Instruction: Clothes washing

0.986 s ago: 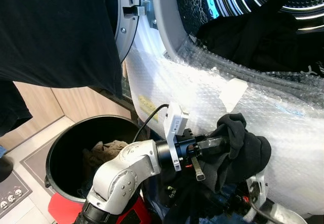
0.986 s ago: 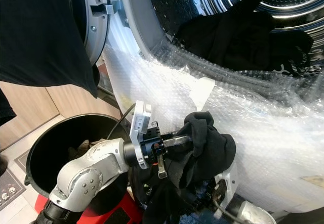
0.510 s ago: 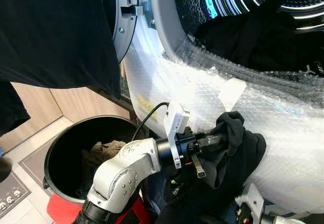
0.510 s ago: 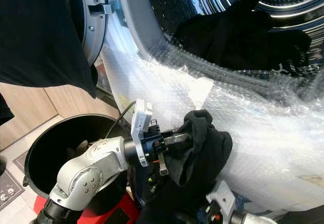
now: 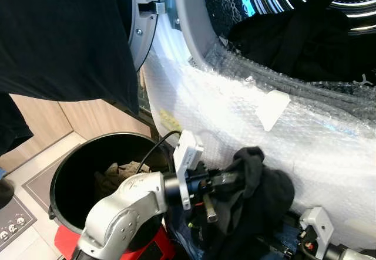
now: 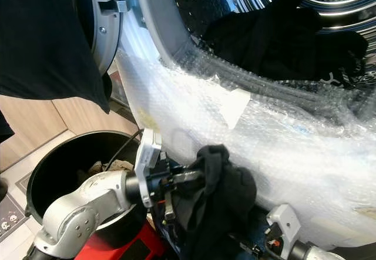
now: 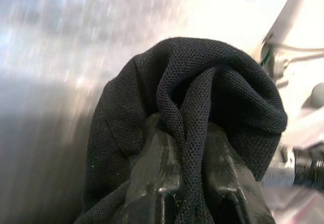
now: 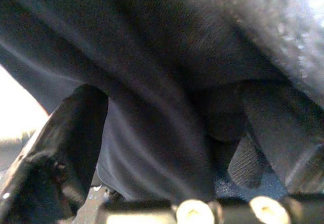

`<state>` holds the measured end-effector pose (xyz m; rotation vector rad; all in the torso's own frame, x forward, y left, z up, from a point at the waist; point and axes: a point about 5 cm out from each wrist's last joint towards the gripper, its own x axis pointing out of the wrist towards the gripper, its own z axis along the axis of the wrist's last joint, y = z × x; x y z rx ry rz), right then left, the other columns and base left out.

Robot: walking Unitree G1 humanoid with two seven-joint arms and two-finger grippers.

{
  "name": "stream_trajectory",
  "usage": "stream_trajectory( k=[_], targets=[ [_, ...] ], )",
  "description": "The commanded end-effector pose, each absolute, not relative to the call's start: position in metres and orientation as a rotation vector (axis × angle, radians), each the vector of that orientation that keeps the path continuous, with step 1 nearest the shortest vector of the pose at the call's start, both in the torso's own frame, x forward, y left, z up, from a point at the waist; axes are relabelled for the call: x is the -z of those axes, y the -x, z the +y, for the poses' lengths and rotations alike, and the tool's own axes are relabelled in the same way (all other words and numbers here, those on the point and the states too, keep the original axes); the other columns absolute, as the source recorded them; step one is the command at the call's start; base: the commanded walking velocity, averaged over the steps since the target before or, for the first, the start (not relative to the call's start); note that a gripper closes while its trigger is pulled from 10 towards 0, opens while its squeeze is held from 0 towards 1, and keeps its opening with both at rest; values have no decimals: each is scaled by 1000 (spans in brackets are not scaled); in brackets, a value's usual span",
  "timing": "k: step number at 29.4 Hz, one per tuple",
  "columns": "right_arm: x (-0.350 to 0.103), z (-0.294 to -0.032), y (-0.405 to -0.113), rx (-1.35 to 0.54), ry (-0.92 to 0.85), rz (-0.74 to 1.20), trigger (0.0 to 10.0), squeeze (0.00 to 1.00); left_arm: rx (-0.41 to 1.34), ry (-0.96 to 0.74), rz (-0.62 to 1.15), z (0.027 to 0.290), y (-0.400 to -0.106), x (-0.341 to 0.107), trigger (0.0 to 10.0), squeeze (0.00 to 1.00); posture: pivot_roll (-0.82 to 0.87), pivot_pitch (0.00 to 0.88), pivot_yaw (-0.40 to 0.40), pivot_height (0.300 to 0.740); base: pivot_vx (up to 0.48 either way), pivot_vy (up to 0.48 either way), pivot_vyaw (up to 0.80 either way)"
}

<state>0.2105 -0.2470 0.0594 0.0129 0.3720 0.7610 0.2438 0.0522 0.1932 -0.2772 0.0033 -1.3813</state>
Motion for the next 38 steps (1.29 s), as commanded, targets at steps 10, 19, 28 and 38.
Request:
stream_trajectory(
  k=[10, 19, 28, 38],
  targets=[
    [-83, -232, -198, -981, -96, 327, 10000, 0, 1450, 236, -45, 39, -241, -203, 0, 0, 49, 124, -39, 740, 0, 0, 0],
    [-72, -192, -178, -1172, -138, 374, 10000, 0, 1532, 252, -54, 25, -237, -207, 0, 0, 38, 128, -25, 740, 0, 0, 0],
    [-78, -162, -198, -1058, -197, 248, 10000, 0, 1569, 261, -65, 13, -238, -209, 0, 0, 37, 130, -21, 740, 0, 0, 0],
    [-80, -141, -204, -1035, -319, 232, 10000, 0, 1564, 269, -91, 0, -239, -213, 0, 0, 34, 125, -25, 740, 0, 0, 0]
  ],
)
